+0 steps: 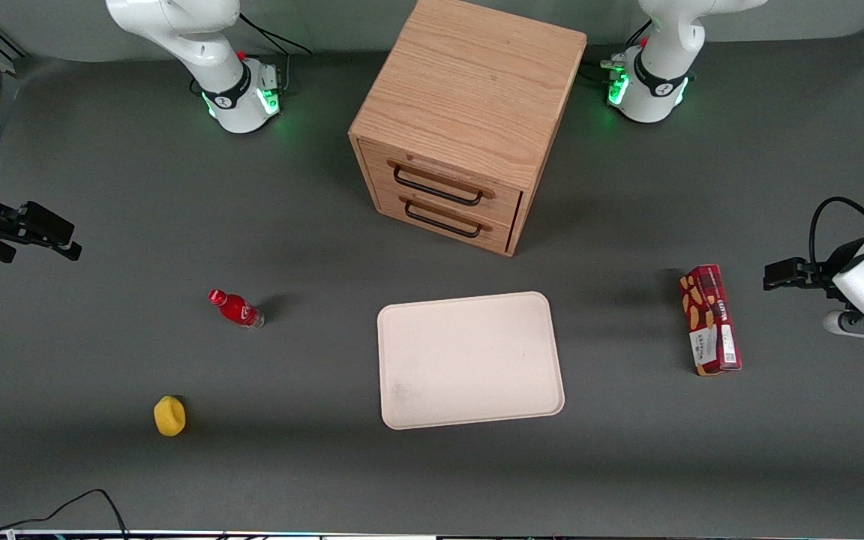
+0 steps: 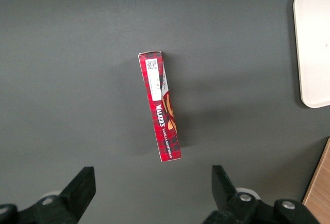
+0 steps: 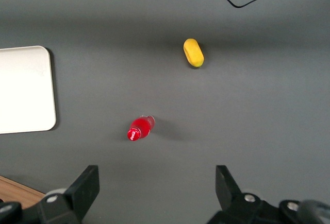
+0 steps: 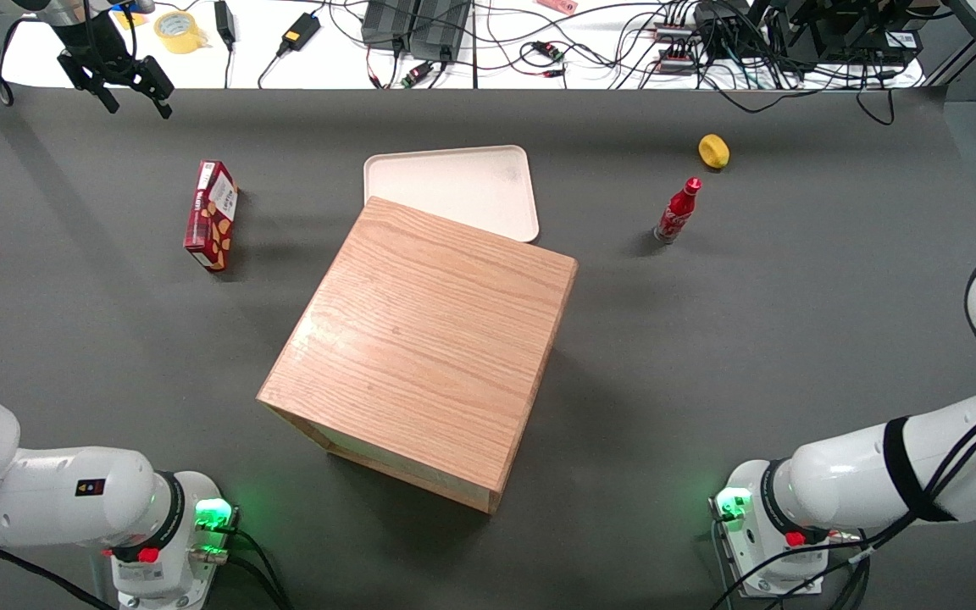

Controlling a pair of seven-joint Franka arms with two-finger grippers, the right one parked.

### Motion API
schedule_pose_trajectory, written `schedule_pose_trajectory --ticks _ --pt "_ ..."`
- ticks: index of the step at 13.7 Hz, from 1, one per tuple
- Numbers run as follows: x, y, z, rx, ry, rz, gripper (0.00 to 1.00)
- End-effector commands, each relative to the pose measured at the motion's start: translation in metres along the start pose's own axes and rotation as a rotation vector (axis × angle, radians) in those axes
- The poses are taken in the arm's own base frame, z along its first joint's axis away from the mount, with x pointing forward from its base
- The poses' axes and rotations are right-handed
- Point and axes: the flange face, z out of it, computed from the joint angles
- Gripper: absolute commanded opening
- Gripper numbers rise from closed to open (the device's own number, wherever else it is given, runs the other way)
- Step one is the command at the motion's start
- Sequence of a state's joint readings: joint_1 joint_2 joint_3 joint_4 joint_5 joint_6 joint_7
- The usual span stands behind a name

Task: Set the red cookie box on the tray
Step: 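Move the open left gripper above the red plaid cookie box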

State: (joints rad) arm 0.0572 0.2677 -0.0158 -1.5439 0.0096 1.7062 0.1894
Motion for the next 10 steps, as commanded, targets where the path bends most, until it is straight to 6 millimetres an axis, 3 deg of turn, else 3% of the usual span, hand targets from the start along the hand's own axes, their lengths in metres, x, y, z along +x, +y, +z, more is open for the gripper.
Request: schedule_pose_trajectory --ticks 1,6,10 --pt "-0.001 0.001 0.003 -0.010 -0.013 0.003 1.00" --pt "0.004 -0.004 0.018 -0.015 -0.023 -0.028 1.00" --pt "0.008 -0.007 0.042 -0.020 -0.052 -0.057 1.00"
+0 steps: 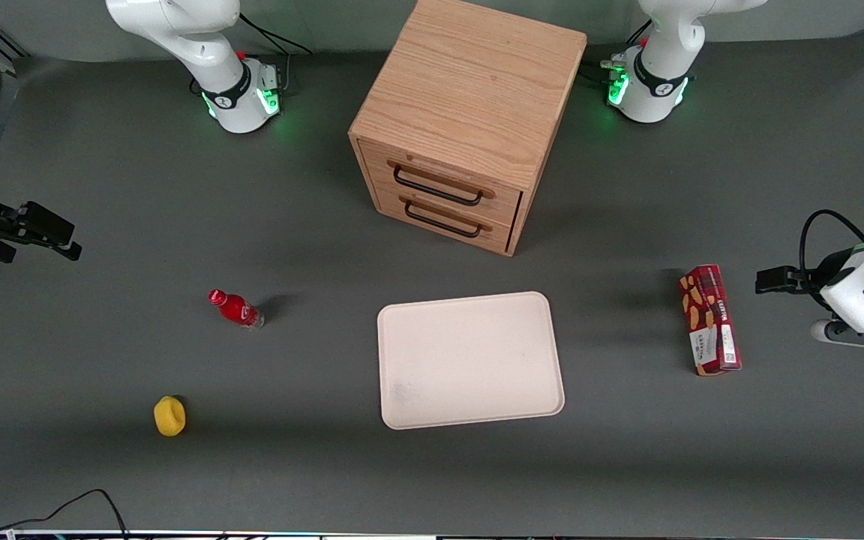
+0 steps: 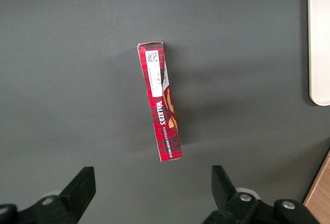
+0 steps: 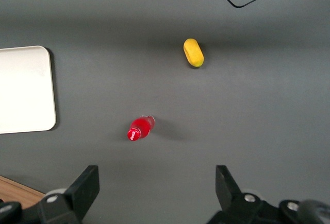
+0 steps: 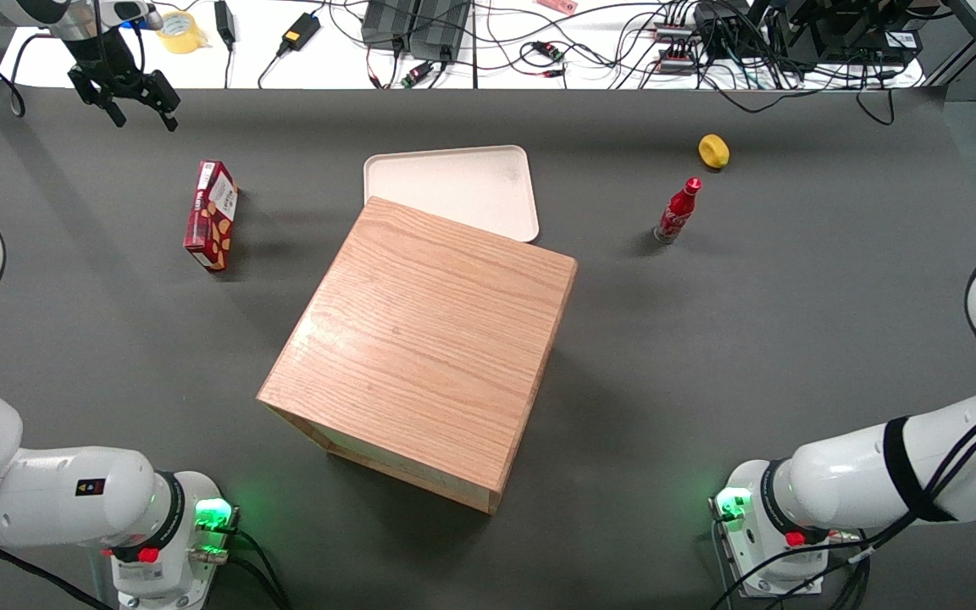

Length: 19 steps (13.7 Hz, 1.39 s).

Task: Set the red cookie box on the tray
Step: 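Move the open left gripper above the red plaid cookie box, then lower the left gripper onto the cookie box and close on it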

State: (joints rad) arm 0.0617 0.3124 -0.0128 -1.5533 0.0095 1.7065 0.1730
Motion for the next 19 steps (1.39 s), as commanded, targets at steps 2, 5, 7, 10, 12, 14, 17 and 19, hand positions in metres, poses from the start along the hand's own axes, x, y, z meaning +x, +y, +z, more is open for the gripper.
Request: schedule_pose_trajectory --ticks 2,5,7,10,12,14,17,19 --pt "0.002 0.000 0.035 -0.014 0.012 -0.077 1.00" --pt "-0.002 -0.001 0.096 -0.007 0.060 -0.155 1.00" --pt "-0.003 -0.012 0.129 -0.011 0.078 -0.187 1.00" --pt "0.007 -0.005 0.164 -0.009 0.085 -0.253 0.97" --pt "0.008 -0.006 0.193 -0.006 0.123 -0.249 0.92" --pt "0.014 0.003 0.213 -0.008 0.125 -0.247 0.34" --pt "0.013 0.010 0.203 -0.006 0.105 -0.224 0.00" --pt "0.017 0.022 0.179 -0.006 0.092 -0.213 0.00"
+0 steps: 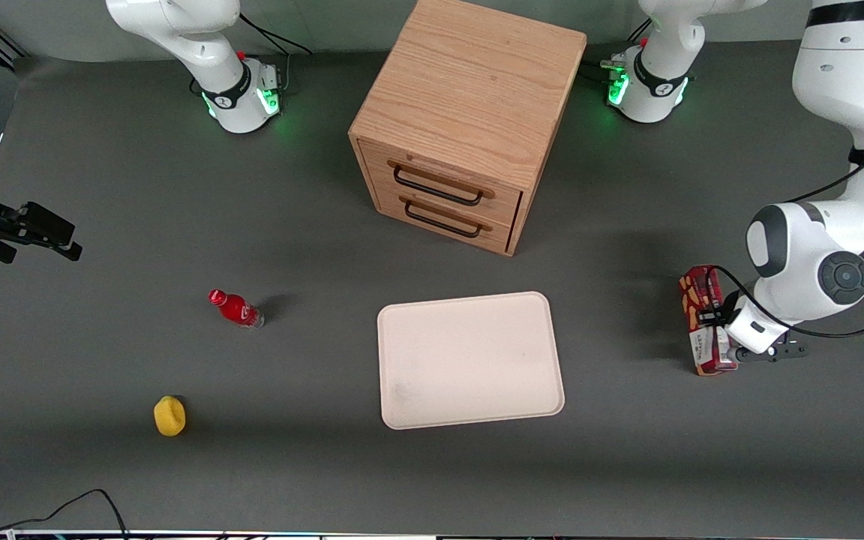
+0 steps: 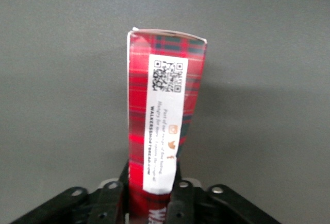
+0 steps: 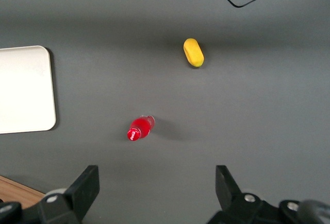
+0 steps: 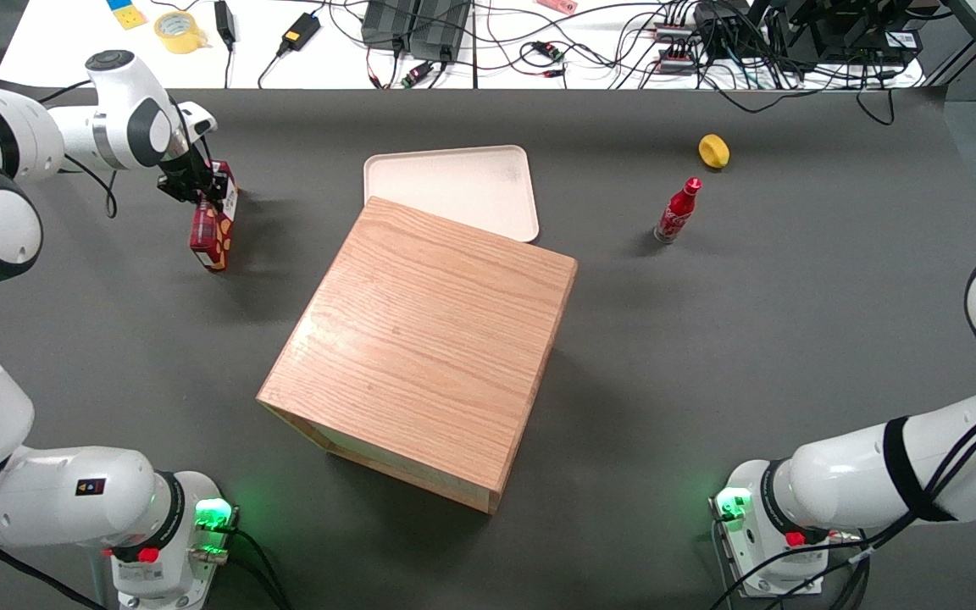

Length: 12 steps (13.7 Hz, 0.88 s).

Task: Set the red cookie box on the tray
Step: 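Lower the left gripper onto the cookie box and close on it, then lift the box and carry it over the white tray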

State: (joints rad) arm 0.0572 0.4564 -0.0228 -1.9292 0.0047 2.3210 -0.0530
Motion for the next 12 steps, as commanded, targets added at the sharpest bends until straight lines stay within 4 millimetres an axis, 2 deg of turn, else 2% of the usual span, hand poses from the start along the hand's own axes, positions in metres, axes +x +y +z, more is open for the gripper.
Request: schedule_pose_trajectory --ticks 1,3,4,6,8,10,12 --pt "0.006 0.025 -0.054 0.002 -0.014 0.013 0.00" --pt "0.017 0.063 -0.098 0.006 -0.034 0.015 0.00" --pt "0.021 0.090 -0.118 0.009 -0.028 -0.002 0.00" --pt "0.026 0.169 -0.146 -0.004 0.026 -0.066 0.00" --pt "0.021 0.235 -0.139 -0.008 0.027 -0.075 0.00" --pt "0.007 0.292 -0.107 0.005 0.013 -0.046 0.00" --pt "0.007 0.338 -0.080 0.012 0.022 -0.013 0.00"
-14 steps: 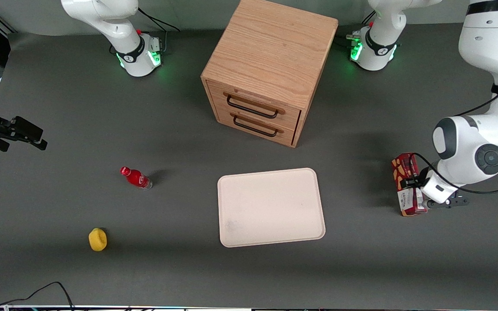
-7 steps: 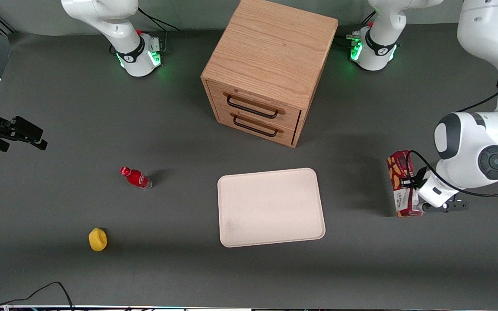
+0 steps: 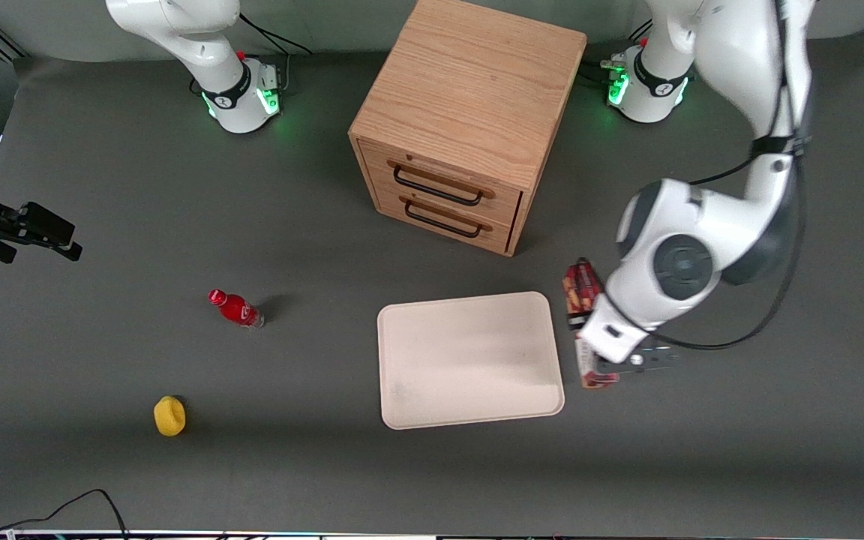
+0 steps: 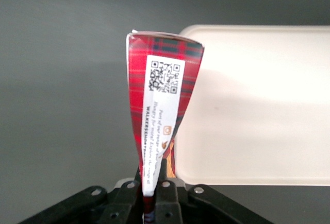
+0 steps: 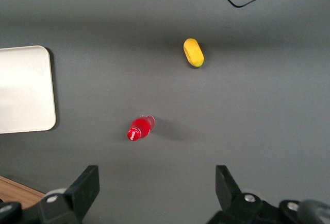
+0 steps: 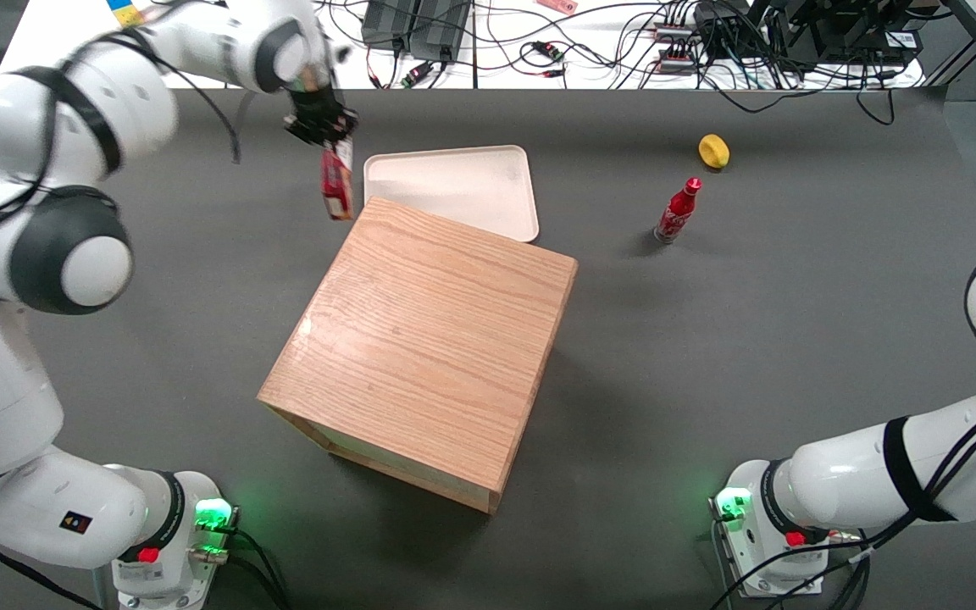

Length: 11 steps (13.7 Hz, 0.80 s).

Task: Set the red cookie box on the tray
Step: 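Lift the box and carry it over the white tray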

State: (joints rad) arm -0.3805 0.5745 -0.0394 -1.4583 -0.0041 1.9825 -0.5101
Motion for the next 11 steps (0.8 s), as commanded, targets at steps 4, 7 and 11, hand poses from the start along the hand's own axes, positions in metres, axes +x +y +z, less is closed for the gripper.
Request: schedule_pose_trajectory --ticks 4,7,11 --pt "0.006 0.062 0.066 0.061 0.044 0.031 0.00" --pt "0.010 0.059 0.076 0.052 0.038 0.016 0.00" --pt "0.020 0.063 0.090 -0.012 0.098 -0.106 0.00"
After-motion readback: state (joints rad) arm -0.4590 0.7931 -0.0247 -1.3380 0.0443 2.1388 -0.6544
